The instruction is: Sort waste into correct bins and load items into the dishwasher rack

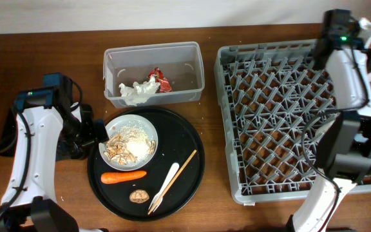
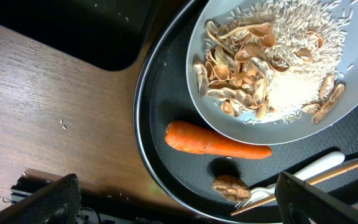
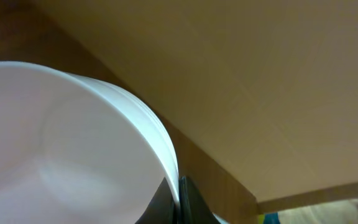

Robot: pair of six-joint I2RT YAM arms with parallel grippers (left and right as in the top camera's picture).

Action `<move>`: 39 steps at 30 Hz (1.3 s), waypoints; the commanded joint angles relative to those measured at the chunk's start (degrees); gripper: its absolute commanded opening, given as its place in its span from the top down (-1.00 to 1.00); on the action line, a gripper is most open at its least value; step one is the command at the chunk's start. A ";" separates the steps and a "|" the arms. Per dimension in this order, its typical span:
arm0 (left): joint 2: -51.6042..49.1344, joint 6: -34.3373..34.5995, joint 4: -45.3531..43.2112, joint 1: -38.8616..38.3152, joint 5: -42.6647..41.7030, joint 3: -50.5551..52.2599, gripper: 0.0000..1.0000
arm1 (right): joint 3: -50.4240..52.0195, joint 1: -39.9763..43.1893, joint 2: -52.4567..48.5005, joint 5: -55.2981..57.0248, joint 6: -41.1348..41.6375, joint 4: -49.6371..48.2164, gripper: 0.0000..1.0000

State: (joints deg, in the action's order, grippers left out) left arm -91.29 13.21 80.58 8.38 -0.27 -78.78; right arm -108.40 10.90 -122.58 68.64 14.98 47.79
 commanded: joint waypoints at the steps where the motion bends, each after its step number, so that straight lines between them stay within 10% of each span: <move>1: 0.46 -0.46 0.39 0.20 -0.50 -0.04 -0.99 | -0.35 -2.19 -4.63 4.28 -0.22 -0.15 0.92; 14: 0.46 -0.48 0.68 0.20 -1.07 -0.04 -0.99 | 6.88 -10.73 -6.21 3.80 0.48 1.68 0.89; 19: 0.46 -0.46 0.63 0.20 -1.07 -0.04 -0.99 | 6.88 -15.96 -6.21 -10.40 0.48 6.84 0.58; 25: 0.46 -0.46 0.46 0.20 -1.07 -0.04 -0.99 | 6.86 -16.13 -5.03 -14.47 2.19 13.42 -0.97; 33: 0.46 -0.46 -0.17 0.20 -1.07 -0.04 -0.99 | 6.82 -12.22 18.97 -60.98 0.09 21.20 -0.97; 39: 0.46 -0.50 -2.08 -2.73 -2.43 -0.04 -0.99 | 9.11 -4.74 28.50 -70.62 -1.03 36.41 -0.97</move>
State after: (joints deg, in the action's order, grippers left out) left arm -91.29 13.21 79.29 8.03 -0.80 -78.78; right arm -101.54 5.17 -97.49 4.45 14.76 83.66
